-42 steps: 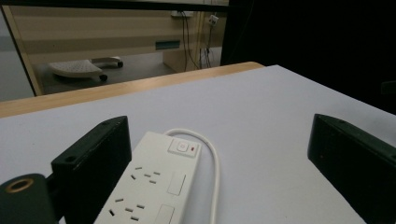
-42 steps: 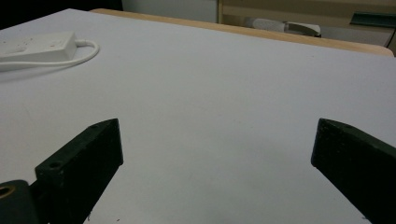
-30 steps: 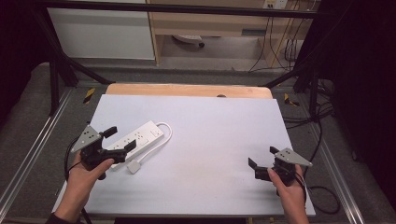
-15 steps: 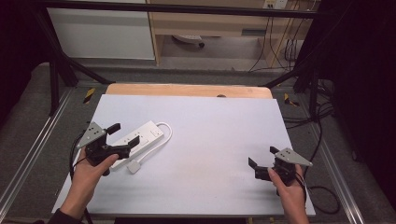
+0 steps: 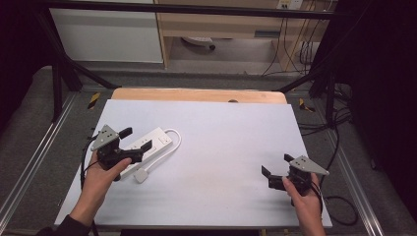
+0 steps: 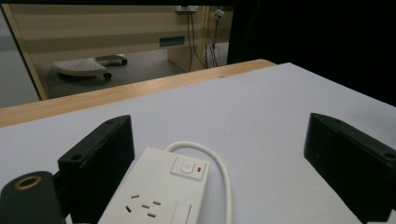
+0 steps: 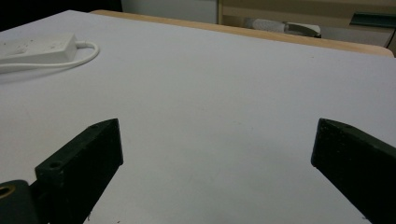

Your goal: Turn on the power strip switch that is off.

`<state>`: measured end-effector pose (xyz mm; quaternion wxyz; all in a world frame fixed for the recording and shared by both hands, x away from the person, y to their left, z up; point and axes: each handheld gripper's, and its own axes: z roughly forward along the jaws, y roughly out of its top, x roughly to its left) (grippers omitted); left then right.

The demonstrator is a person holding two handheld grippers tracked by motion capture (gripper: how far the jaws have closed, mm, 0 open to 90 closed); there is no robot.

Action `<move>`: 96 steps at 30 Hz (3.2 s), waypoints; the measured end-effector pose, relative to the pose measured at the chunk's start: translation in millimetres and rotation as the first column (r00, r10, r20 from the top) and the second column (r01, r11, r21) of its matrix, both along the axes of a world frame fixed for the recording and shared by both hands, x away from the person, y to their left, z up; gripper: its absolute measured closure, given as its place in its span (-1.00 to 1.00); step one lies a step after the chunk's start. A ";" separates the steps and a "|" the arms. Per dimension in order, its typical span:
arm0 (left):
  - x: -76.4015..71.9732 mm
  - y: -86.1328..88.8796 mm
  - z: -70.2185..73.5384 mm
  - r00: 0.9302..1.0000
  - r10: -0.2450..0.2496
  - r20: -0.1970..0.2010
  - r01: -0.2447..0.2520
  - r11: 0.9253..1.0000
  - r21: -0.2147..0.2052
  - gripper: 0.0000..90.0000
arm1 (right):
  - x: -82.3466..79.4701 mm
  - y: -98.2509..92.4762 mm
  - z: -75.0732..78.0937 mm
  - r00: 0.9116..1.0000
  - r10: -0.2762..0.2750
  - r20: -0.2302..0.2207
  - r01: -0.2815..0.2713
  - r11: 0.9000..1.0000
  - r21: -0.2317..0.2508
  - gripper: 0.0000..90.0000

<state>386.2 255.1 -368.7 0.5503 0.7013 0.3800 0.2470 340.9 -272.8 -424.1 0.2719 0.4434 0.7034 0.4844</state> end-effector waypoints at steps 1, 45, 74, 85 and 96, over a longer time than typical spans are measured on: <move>0.8 -0.9 -0.2 1.000 -0.005 -0.002 0.005 1.000 -0.005 -0.81 | 0.0 0.0 0.0 1.000 0.000 0.000 0.000 1.000 0.000 -0.94; 33.8 -26.9 -14.5 0.999 0.004 -0.037 -0.002 0.999 0.054 -0.67 | 0.2 -0.2 -0.1 1.000 0.003 -0.004 -0.003 1.000 0.002 -0.94; 53.5 -36.1 -33.4 0.997 0.019 -0.080 -0.009 0.993 0.121 -0.56 | 0.8 -0.4 -0.3 1.000 0.007 -0.007 -0.006 1.000 0.002 -0.94; 58.8 -33.8 -43.1 0.992 0.031 -0.121 -0.009 0.984 0.175 -0.47 | 1.1 -0.2 -0.7 1.000 0.008 -0.011 -0.008 1.000 0.003 -0.94; 59.4 -31.4 -46.6 0.988 0.035 -0.150 -0.001 0.976 0.219 -0.22 | 1.1 -0.2 -1.2 1.000 0.009 -0.012 -0.009 1.000 0.002 -0.94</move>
